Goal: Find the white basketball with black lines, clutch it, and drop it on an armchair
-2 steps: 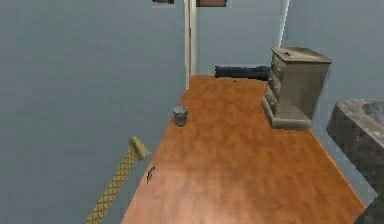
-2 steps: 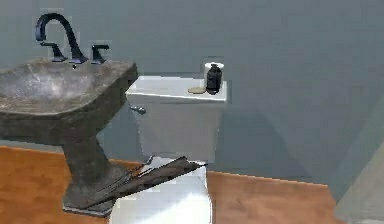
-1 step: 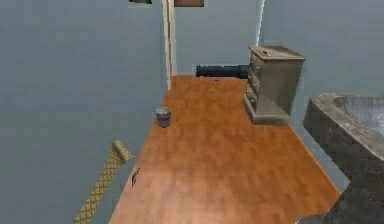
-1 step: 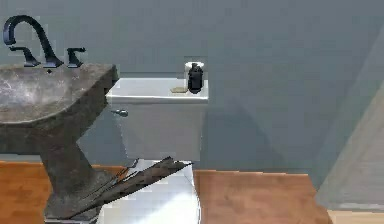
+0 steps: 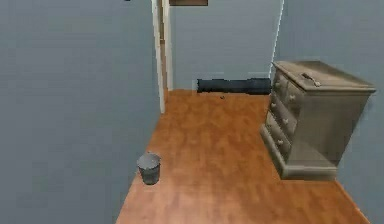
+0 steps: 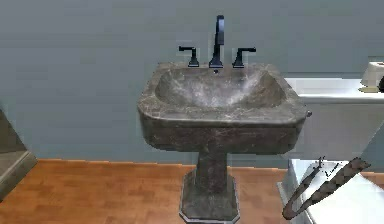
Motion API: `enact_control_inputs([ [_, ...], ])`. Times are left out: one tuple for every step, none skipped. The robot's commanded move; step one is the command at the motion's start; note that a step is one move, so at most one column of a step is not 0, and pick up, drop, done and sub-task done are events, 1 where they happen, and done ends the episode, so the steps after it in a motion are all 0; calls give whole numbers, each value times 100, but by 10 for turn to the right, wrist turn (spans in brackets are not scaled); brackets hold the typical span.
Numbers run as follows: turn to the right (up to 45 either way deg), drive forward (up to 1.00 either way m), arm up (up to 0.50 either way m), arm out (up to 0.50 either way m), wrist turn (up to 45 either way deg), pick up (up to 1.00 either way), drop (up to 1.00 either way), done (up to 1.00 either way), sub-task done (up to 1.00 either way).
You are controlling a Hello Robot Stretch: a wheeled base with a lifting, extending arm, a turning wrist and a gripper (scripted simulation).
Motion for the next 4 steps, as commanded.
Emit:
enact_control_inputs([
  [30,0,0,0,0,0,0,0,0],
  [0,100,0,0,0,0,0,0,0],
  [60,0,0,0,0,0,0,0,0],
  [30,0,0,0,0,0,0,0,0],
])
